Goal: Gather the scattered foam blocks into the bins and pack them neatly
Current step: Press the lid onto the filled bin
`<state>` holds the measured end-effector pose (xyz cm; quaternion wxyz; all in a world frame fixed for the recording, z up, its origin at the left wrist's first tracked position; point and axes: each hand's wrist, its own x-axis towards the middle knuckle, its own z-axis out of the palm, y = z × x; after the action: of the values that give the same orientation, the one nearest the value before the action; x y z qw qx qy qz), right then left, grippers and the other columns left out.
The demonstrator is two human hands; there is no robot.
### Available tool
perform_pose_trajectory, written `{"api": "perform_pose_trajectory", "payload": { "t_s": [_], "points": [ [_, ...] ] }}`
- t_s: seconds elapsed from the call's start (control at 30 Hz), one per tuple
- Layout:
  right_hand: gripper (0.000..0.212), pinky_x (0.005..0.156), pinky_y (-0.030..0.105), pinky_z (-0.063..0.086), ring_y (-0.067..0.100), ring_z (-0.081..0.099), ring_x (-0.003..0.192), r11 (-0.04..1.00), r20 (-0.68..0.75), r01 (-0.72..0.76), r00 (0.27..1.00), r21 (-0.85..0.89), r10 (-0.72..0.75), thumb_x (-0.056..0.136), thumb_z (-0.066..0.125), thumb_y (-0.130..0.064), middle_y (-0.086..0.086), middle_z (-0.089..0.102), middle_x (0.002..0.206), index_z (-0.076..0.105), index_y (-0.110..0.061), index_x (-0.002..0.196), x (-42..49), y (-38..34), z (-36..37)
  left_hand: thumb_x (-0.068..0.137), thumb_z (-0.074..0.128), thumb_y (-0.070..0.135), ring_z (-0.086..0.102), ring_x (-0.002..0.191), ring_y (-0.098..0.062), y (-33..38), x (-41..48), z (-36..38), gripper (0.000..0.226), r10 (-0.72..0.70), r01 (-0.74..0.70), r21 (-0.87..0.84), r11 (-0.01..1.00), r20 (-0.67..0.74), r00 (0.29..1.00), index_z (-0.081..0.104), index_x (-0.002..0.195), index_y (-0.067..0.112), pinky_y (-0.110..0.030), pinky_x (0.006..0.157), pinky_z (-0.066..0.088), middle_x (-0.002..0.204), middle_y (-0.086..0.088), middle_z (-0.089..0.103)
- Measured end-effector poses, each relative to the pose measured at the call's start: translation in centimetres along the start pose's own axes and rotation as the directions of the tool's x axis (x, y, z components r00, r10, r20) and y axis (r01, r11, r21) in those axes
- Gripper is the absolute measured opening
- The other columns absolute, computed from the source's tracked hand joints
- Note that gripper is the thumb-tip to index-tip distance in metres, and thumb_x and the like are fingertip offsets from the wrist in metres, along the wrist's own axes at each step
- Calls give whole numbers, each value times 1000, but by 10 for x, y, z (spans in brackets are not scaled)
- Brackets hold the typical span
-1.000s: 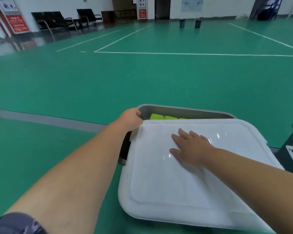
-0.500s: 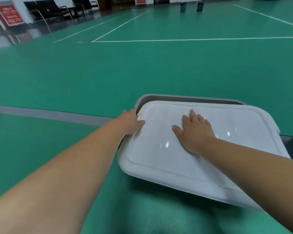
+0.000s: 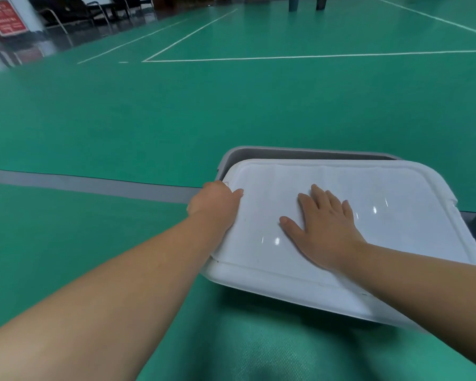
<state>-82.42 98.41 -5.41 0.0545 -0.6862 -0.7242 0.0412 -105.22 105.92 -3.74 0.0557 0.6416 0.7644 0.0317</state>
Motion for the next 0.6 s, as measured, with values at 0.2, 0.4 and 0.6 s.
{"api": "perform_pose_trajectory", "payload": {
  "t_s": [0.2,0.4,0.6],
  "points": [
    [76,123,55,15,34,15,153,1000,-40,19,999,-9,-19,97,19,-72,8,14,167,29,-22,154,-10,-3,5,106,34,54,52,89,-30,-14,-14,2,55,102,-101,25,995,-44,994,58,124,8,-37,73,42,119,-13,64],
    [80,123,57,12,41,13,152,998,-29,44,999,-38,-46,94,12,-74,5,14,168,28,-26,156,-26,-14,10,110,37,40,53,86,-32,-30,-28,-4,42,191,-191,5,982,-84,978,56,122,4,-36,71,40,117,-18,65],
    [73,122,59,13,44,13,151,997,-9,54,998,-55,-55,98,18,-67,7,15,168,29,-23,156,-17,-28,12,111,37,26,52,77,-31,-43,-15,-1,31,110,-113,-25,993,-105,988,55,114,1,-36,66,38,105,-19,67]
  ]
}}
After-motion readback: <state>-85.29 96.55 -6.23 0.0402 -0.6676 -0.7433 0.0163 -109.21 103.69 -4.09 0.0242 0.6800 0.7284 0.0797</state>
